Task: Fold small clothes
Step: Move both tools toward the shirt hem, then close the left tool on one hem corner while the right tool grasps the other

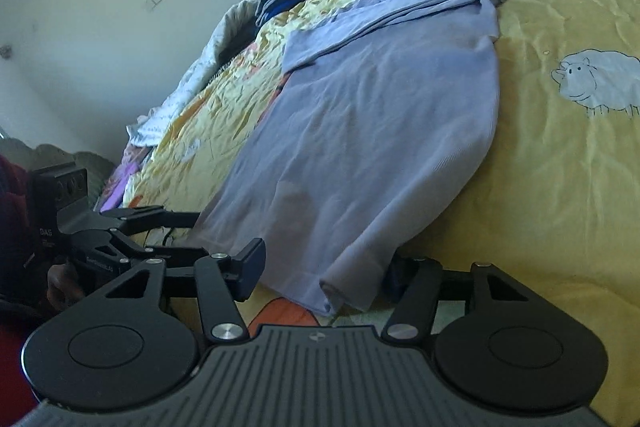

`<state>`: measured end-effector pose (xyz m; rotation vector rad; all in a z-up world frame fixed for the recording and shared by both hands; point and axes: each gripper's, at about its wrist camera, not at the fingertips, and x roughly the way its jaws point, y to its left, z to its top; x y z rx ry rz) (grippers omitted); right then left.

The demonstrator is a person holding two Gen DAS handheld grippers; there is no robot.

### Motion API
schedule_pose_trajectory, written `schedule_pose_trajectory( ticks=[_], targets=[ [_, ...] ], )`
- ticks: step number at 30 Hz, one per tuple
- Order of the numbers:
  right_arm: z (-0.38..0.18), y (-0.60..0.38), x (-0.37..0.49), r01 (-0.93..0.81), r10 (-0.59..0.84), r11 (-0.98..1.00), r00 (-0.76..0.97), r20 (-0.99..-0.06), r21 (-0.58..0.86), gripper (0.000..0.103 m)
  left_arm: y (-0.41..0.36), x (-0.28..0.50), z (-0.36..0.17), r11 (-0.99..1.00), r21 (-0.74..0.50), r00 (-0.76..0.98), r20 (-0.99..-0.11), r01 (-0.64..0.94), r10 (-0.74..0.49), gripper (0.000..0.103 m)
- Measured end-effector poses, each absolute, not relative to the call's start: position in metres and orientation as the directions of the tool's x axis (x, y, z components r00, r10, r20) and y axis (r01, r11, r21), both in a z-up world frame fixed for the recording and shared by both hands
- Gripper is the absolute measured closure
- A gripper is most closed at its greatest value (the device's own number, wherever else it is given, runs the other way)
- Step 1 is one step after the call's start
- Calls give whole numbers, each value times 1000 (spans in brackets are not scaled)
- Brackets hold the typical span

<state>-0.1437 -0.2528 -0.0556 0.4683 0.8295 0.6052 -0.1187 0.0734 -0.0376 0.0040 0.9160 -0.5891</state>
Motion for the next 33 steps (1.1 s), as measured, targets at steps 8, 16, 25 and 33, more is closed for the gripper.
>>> schedule_pose_trajectory(
  ticks=[8,16,25,33],
  targets=[
    [-56,-239,-133,-337,683,719,505,-527,608,45,47,-107,-37,830,-287,456,-727,478,-513,5],
    [-55,-247,-142,-313,641,757,526,-559,574,52,62,-109,-34,900,-185,534,-751,395,-389,79],
    [-49,-241,-153,-280,523,849,569,-635,449,96,57,-118,-29,924,-93,596,-739,371,-314,97],
    [-29,-241,-156,-295,511,854,626,-589,428,97,56,-120,-17,923,-78,631,-708,376,-317,98]
  ],
)
